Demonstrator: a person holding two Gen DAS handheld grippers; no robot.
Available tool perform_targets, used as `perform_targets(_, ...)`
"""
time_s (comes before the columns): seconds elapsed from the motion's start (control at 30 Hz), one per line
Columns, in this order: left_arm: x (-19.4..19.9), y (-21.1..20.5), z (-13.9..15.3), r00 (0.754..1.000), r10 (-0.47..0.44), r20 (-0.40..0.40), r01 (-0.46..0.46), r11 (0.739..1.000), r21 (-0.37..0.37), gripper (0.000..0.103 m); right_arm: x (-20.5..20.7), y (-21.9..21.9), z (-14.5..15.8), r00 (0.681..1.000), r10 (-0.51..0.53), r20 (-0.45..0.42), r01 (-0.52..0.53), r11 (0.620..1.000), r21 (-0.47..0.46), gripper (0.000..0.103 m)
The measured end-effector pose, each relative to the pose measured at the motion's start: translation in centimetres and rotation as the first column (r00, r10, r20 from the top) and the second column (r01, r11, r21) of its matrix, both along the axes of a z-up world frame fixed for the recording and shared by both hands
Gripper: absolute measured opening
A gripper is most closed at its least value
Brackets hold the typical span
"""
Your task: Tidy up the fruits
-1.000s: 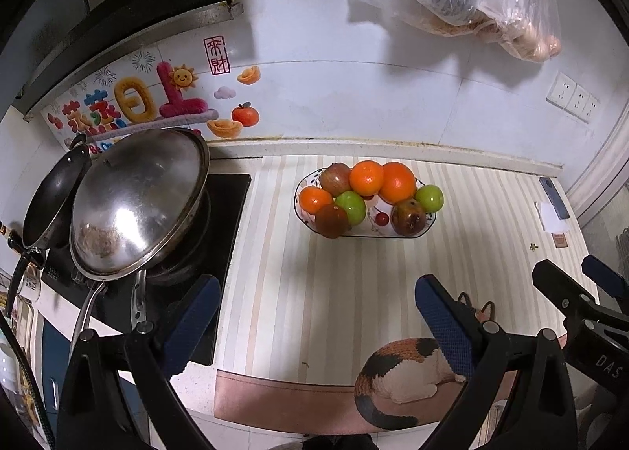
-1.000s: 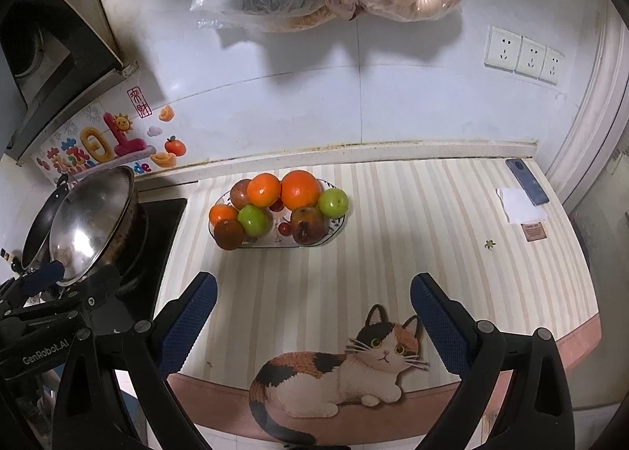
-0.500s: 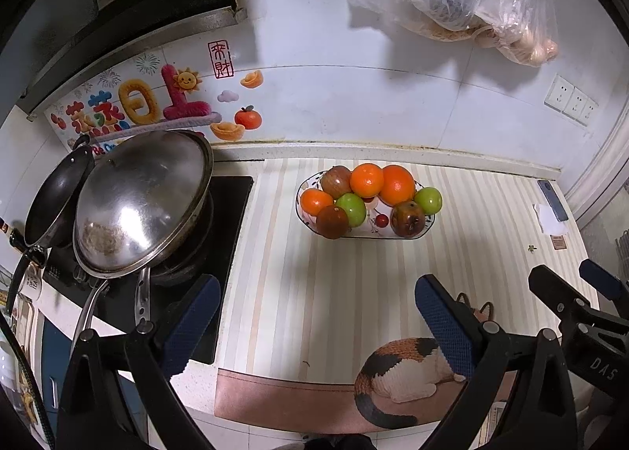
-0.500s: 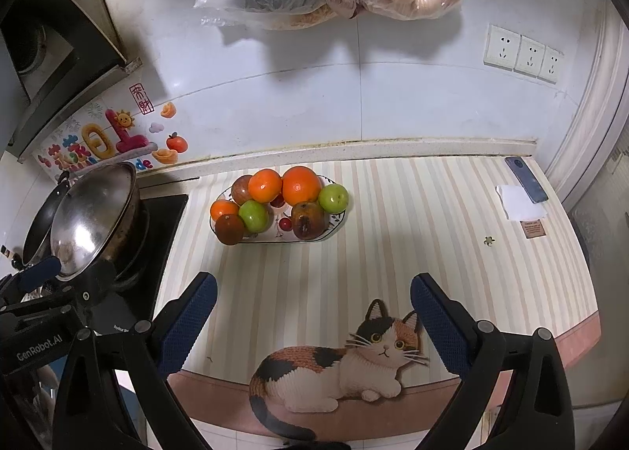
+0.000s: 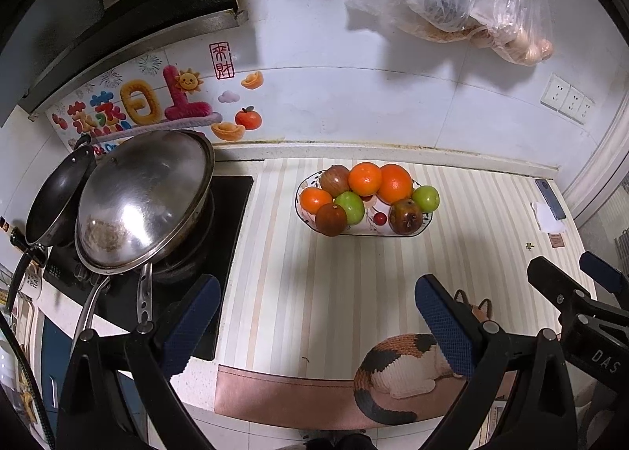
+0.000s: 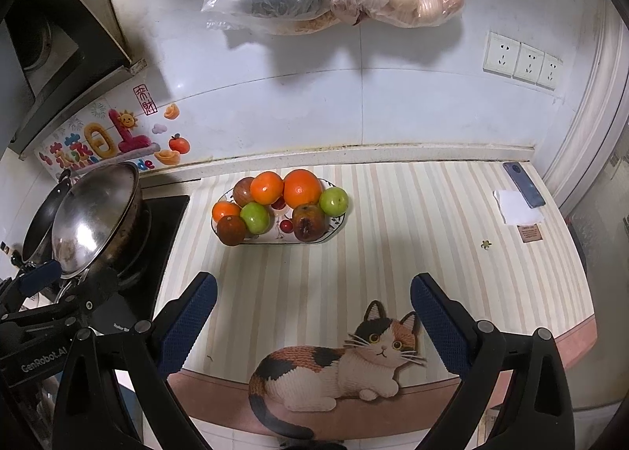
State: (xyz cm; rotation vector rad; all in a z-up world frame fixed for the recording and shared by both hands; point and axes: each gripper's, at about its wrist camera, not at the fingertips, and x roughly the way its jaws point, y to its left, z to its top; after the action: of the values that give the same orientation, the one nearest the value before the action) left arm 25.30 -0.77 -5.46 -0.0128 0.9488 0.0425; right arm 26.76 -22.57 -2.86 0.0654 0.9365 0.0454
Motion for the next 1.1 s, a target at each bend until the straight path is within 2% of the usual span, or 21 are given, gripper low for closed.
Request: perform_targets(1.1,-0.49,-0.16,0.06,1.000,-0.004,-0.026,0.003,1.000,-0.015,0.102,-0.33,-0.08,-0.36,1.000,0.012,-0.026,-0.013,1.000,-0.012,0.101)
